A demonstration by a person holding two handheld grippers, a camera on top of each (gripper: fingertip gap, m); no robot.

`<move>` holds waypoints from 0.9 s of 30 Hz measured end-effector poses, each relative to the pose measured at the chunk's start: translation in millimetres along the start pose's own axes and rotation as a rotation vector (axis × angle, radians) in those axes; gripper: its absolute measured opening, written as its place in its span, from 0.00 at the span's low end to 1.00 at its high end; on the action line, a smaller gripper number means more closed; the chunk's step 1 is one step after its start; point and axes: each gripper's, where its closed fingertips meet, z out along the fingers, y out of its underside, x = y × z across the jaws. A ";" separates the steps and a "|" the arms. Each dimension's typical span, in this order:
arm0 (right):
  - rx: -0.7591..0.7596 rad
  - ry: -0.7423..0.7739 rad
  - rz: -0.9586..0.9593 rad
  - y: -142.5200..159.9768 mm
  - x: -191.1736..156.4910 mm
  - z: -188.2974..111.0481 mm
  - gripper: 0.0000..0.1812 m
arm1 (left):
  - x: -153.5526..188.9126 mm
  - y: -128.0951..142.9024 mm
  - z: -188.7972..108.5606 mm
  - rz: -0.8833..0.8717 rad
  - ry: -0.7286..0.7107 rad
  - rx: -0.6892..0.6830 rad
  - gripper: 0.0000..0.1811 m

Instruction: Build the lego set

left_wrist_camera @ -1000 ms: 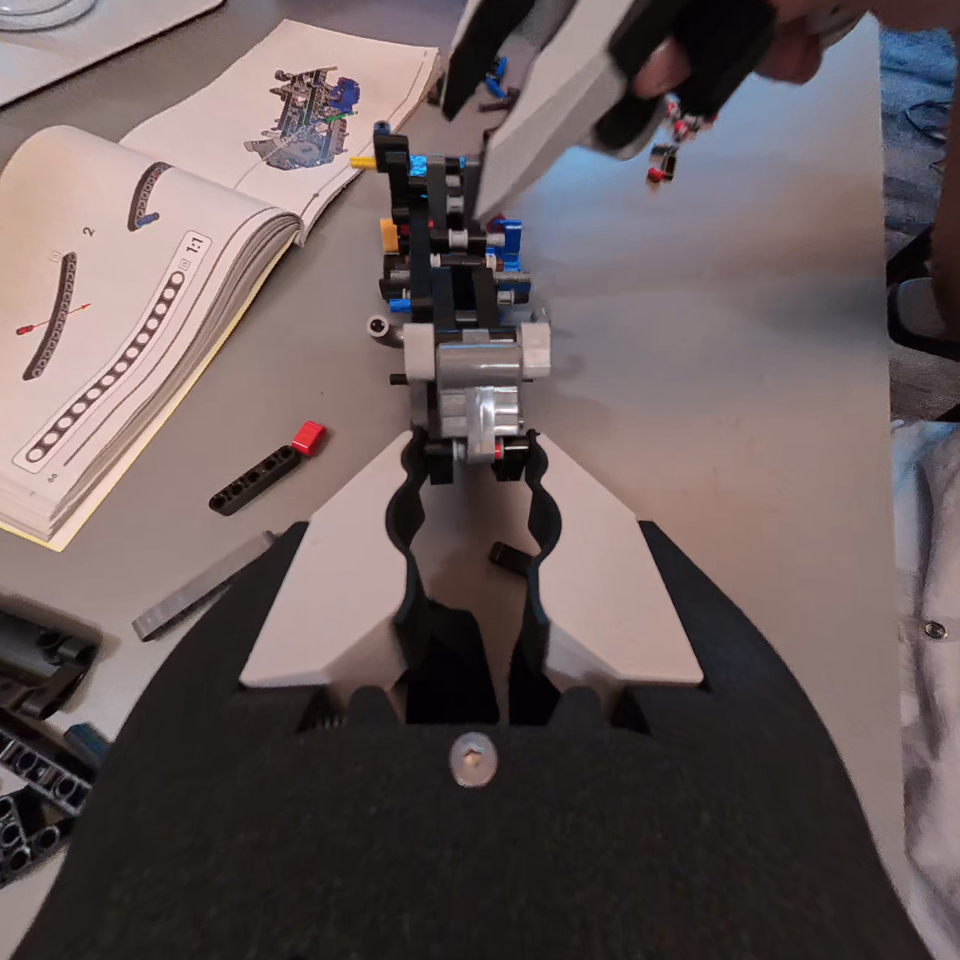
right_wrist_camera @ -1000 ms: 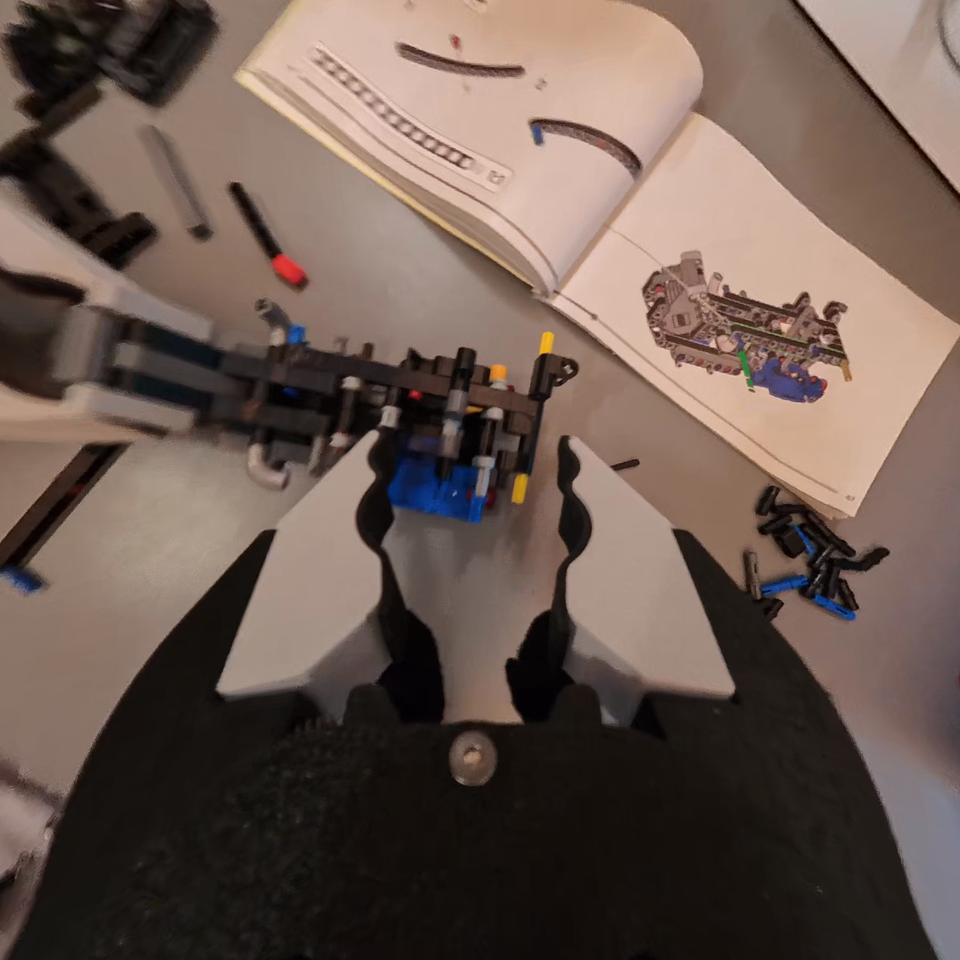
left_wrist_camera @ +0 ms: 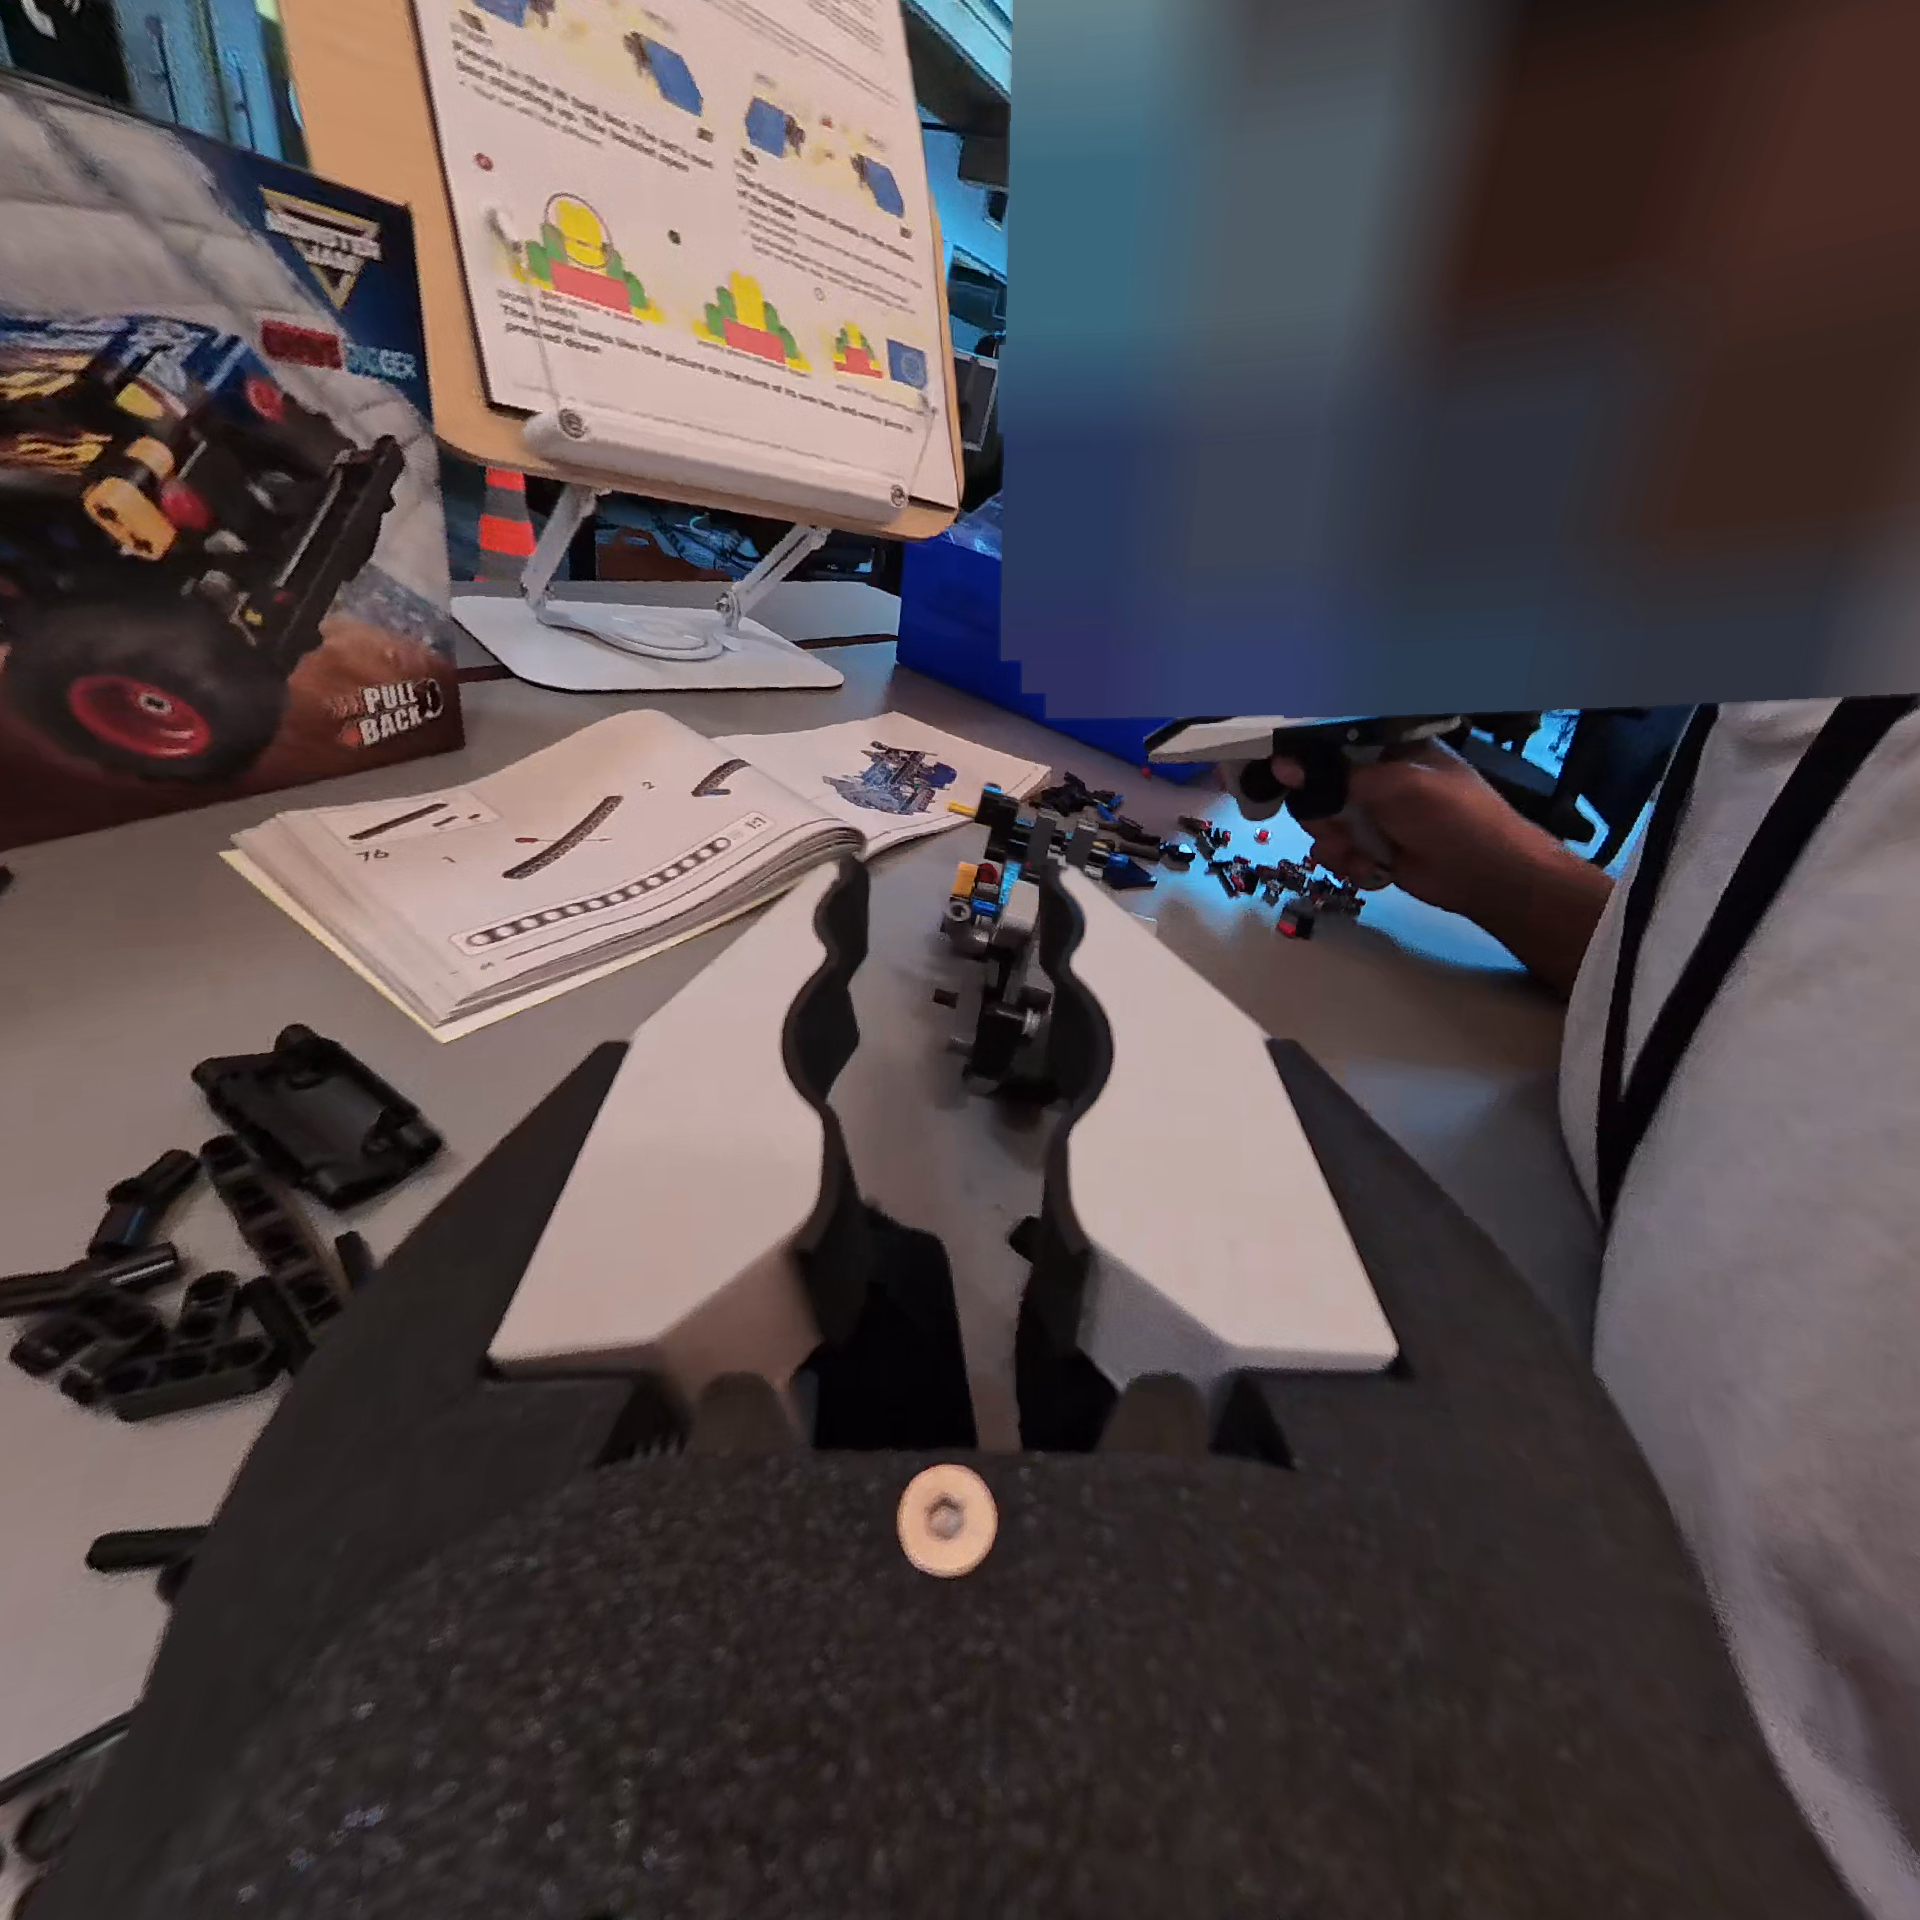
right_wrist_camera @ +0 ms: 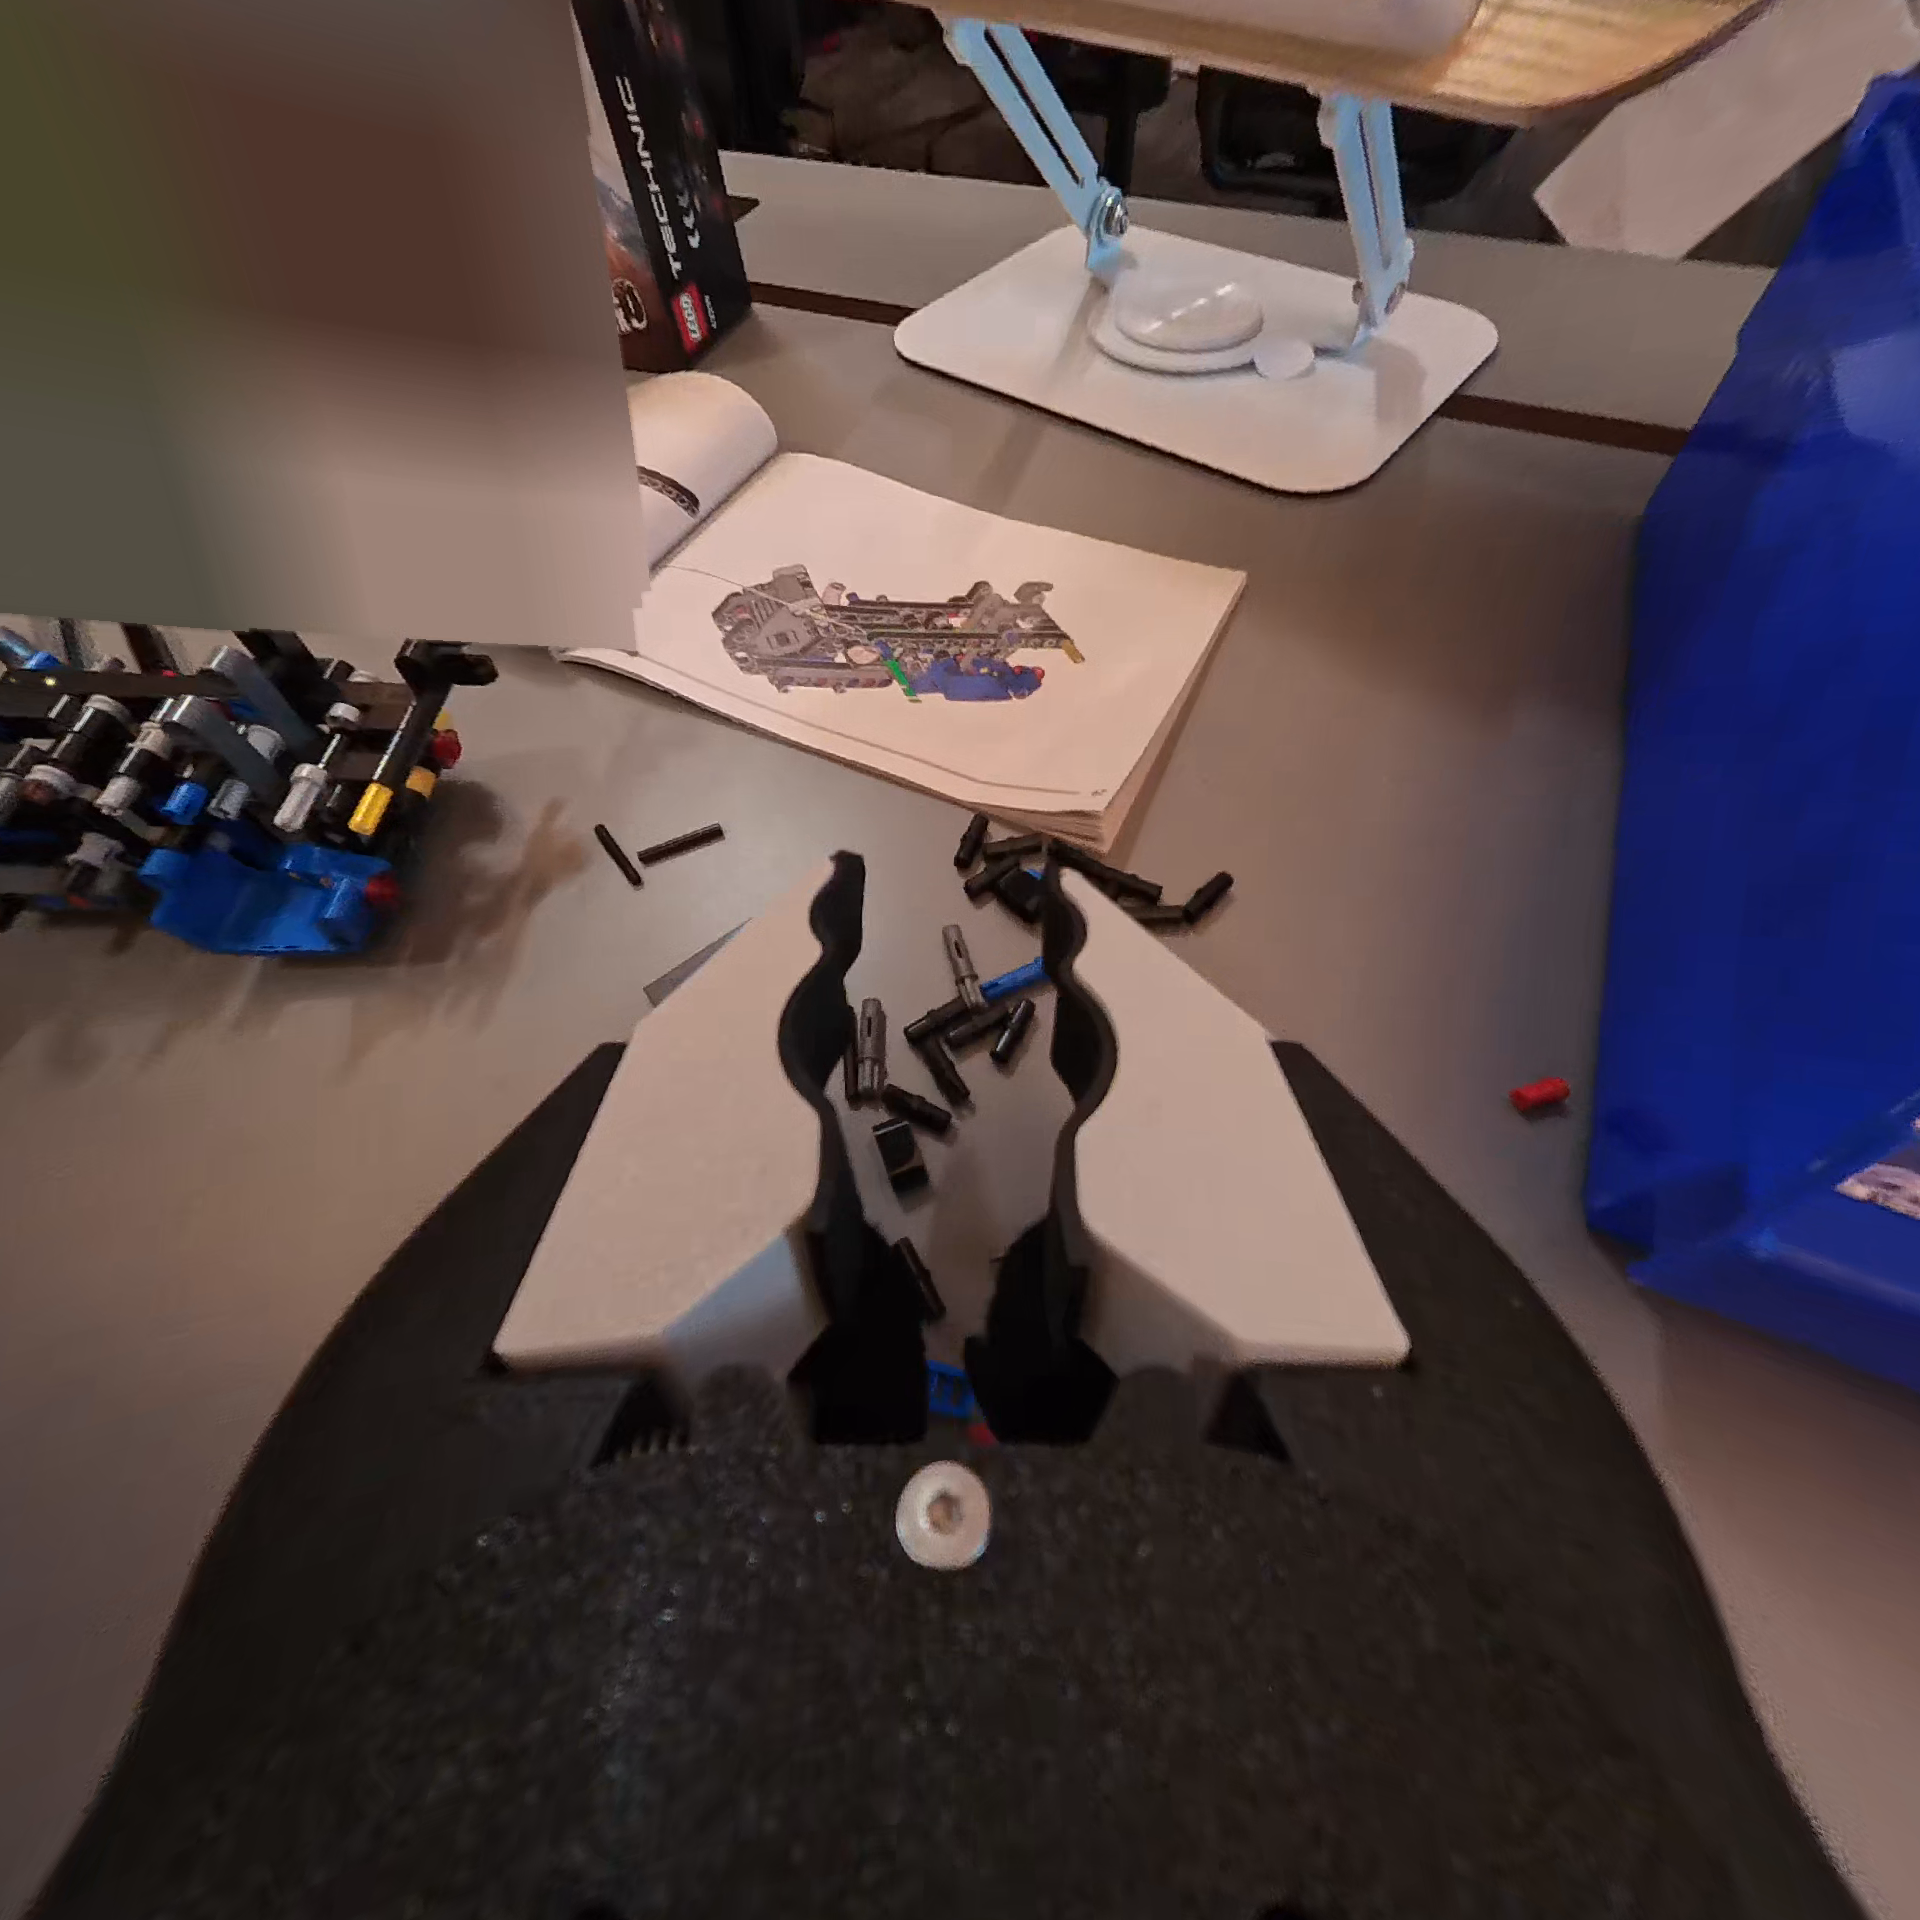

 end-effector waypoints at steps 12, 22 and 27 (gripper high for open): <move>-0.022 0.002 0.003 6.3 0.1 2.6 0.18 | -0.6 5.5 4.4 0.034 -0.032 -0.038 0.15; -0.031 0.026 -0.059 5.3 -2.4 4.2 0.18 | 6.6 24.1 13.3 0.211 -0.084 -0.157 0.14; -0.005 0.016 -0.105 -1.6 -13.1 2.6 0.18 | -20.2 38.9 2.0 0.221 -0.310 -0.287 0.00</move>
